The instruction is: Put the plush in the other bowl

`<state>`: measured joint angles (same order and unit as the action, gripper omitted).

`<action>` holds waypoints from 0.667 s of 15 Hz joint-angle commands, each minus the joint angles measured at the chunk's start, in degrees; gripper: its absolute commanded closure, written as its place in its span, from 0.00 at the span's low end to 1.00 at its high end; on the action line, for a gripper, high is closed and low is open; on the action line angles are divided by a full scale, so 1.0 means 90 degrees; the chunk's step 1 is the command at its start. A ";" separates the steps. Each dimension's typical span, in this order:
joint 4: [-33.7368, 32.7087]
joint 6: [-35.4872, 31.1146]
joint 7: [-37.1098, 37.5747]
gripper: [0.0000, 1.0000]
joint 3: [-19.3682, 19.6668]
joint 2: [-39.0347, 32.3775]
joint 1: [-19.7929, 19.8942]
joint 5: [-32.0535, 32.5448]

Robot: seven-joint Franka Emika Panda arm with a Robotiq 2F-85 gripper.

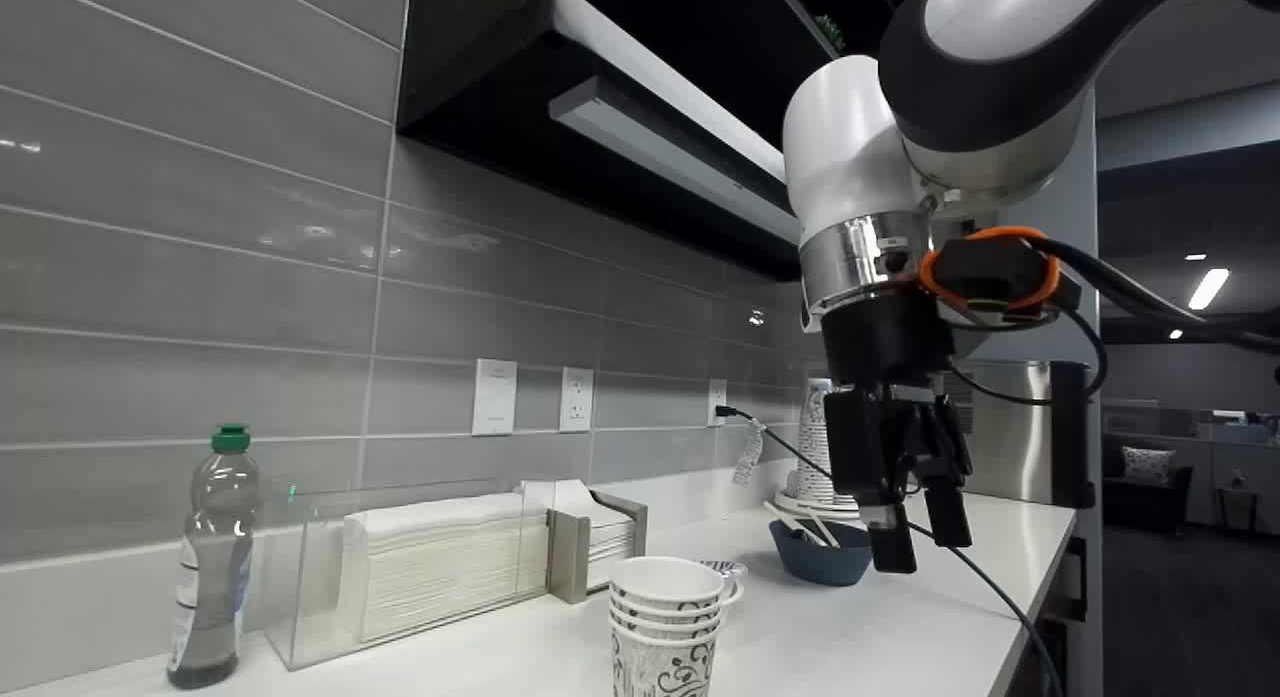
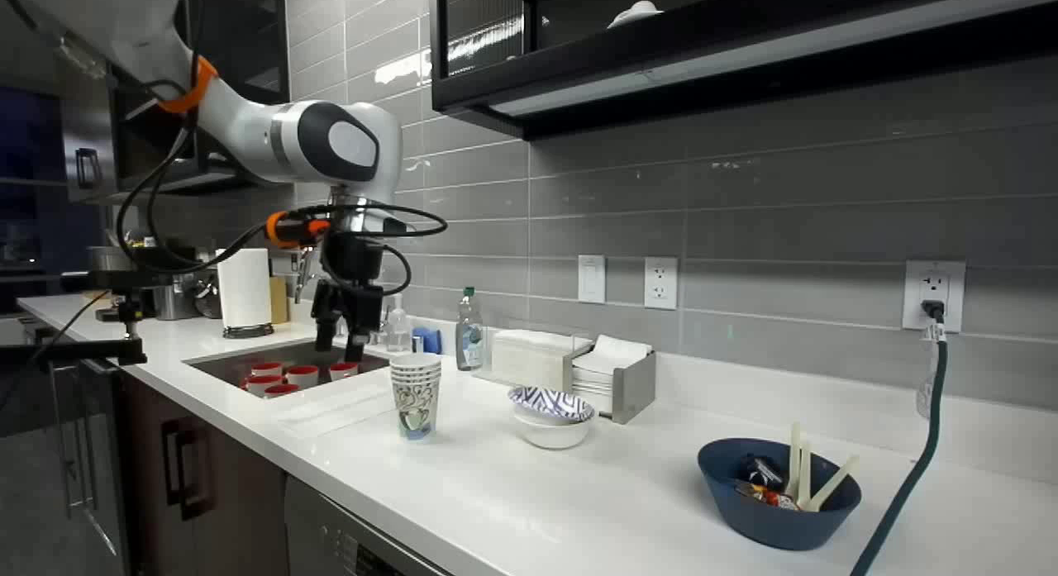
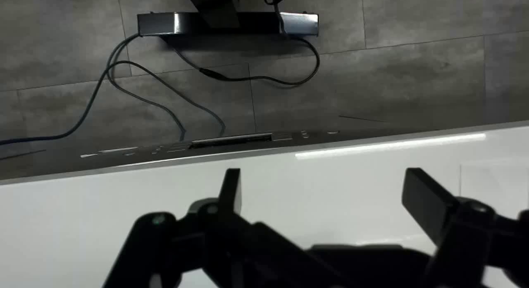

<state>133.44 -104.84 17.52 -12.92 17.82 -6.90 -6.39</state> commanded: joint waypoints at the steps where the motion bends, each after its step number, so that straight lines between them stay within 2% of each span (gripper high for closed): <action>1: -0.0007 0.0007 0.0012 0.00 0.0047 -0.0005 -0.0050 0.0015; 4: -0.0007 0.0007 0.0012 0.00 0.0047 -0.0006 -0.0050 0.0015; 5: -0.0011 -0.0215 0.0482 0.00 -0.0002 -0.0035 0.0075 0.0188; 7: -0.0011 -0.0641 0.0912 0.00 0.0090 -0.0006 0.0268 0.0345; 8: -0.0009 -0.0910 0.0926 0.00 0.0197 0.0025 0.0404 0.0524; 10: -0.0125 -0.1262 0.0880 0.00 0.0298 -0.0085 0.0720 0.1463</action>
<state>133.40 -112.47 24.44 -11.53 17.81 -3.79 -1.58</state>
